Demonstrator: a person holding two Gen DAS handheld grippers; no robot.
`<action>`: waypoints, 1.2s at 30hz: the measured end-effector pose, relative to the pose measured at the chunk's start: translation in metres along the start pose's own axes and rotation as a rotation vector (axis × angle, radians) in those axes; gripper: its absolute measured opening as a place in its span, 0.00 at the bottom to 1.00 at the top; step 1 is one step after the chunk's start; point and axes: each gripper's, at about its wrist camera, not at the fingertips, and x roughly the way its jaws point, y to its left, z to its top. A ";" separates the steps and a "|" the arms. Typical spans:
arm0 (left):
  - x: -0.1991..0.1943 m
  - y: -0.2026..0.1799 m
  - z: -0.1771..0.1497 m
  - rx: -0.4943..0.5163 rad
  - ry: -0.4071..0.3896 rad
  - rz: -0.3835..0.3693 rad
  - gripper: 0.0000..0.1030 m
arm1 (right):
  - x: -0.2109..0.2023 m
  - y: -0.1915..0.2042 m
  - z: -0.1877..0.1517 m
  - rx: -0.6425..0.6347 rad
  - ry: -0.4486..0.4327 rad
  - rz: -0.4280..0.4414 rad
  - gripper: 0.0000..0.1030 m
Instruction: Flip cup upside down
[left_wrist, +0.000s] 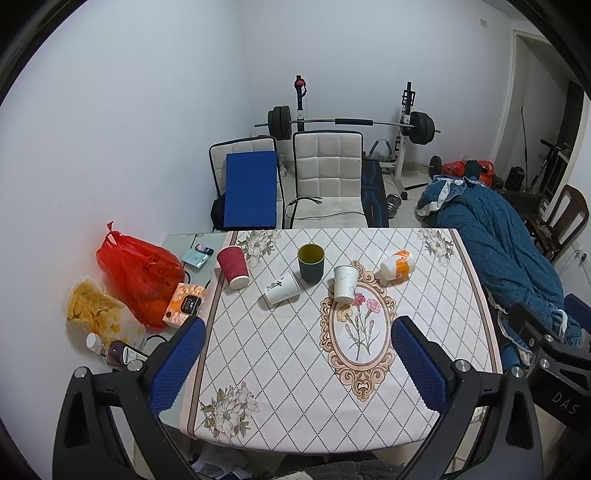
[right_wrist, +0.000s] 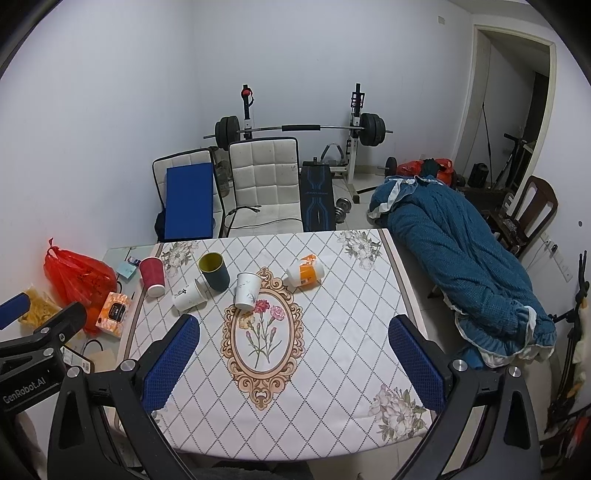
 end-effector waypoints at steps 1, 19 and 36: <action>0.000 0.000 0.000 0.000 0.000 0.000 1.00 | 0.000 0.002 0.000 0.001 -0.001 0.001 1.00; 0.000 -0.002 0.009 0.000 -0.002 0.003 1.00 | 0.000 0.003 0.003 0.000 -0.003 0.001 1.00; -0.001 -0.003 0.009 -0.002 -0.004 0.003 1.00 | -0.004 0.016 0.013 0.004 -0.009 0.006 1.00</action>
